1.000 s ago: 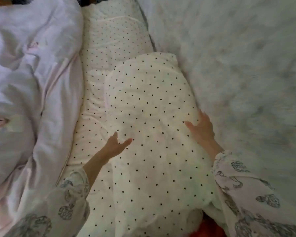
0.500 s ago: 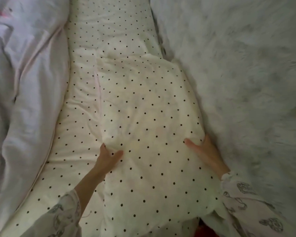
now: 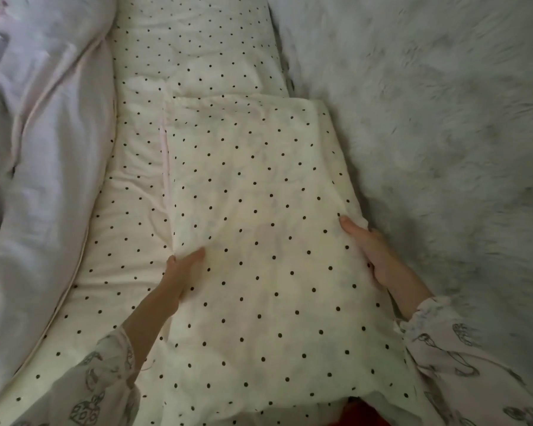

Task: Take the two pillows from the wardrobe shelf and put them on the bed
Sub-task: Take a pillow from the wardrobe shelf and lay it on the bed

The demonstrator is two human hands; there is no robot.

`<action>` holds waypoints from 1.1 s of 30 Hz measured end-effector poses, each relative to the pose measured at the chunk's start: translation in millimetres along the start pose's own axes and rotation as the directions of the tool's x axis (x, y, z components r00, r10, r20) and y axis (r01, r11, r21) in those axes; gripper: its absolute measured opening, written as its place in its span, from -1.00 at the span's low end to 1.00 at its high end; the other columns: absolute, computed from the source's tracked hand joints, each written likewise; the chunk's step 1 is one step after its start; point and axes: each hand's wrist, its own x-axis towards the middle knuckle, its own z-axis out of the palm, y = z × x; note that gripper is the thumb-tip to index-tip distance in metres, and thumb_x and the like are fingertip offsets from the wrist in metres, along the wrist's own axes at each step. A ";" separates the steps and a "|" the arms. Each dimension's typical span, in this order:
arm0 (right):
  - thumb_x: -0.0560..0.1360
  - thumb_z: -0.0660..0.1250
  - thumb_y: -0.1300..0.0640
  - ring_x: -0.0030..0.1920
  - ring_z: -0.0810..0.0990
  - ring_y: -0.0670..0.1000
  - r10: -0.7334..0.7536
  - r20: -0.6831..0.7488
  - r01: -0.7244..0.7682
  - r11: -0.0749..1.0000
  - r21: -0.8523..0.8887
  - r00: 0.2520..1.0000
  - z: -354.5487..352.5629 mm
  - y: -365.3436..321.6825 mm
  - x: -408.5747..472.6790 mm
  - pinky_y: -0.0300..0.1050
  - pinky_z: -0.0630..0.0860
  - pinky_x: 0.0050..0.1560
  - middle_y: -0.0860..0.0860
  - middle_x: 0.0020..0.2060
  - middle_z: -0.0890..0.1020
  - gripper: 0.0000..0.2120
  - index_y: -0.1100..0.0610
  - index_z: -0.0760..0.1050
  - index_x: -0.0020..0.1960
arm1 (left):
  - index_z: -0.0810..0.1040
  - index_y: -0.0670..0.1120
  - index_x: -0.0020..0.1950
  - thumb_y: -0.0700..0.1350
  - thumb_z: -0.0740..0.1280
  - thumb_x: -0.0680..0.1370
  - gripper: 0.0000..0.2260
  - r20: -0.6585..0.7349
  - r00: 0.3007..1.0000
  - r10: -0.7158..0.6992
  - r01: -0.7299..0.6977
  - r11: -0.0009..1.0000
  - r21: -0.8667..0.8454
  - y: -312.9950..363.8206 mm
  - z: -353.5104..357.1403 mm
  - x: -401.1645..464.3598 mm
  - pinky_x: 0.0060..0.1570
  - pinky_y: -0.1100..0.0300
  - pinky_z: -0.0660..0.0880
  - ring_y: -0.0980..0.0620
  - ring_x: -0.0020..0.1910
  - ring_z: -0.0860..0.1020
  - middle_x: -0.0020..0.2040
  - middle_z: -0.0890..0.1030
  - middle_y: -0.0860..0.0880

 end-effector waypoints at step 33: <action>0.47 0.18 -0.24 0.37 0.33 0.15 -0.285 -0.203 0.176 0.885 -0.431 0.937 17.8 18.2 -0.5 0.14 0.27 0.37 0.12 0.40 0.35 -0.32 0.08 0.16 0.46 | 0.33 -0.13 0.35 0.08 0.21 0.57 -0.57 0.001 0.967 0.257 -0.246 0.925 0.288 -30.2 -10.2 -28.2 0.25 -0.06 0.42 -0.12 0.19 0.48 0.24 0.50 -0.11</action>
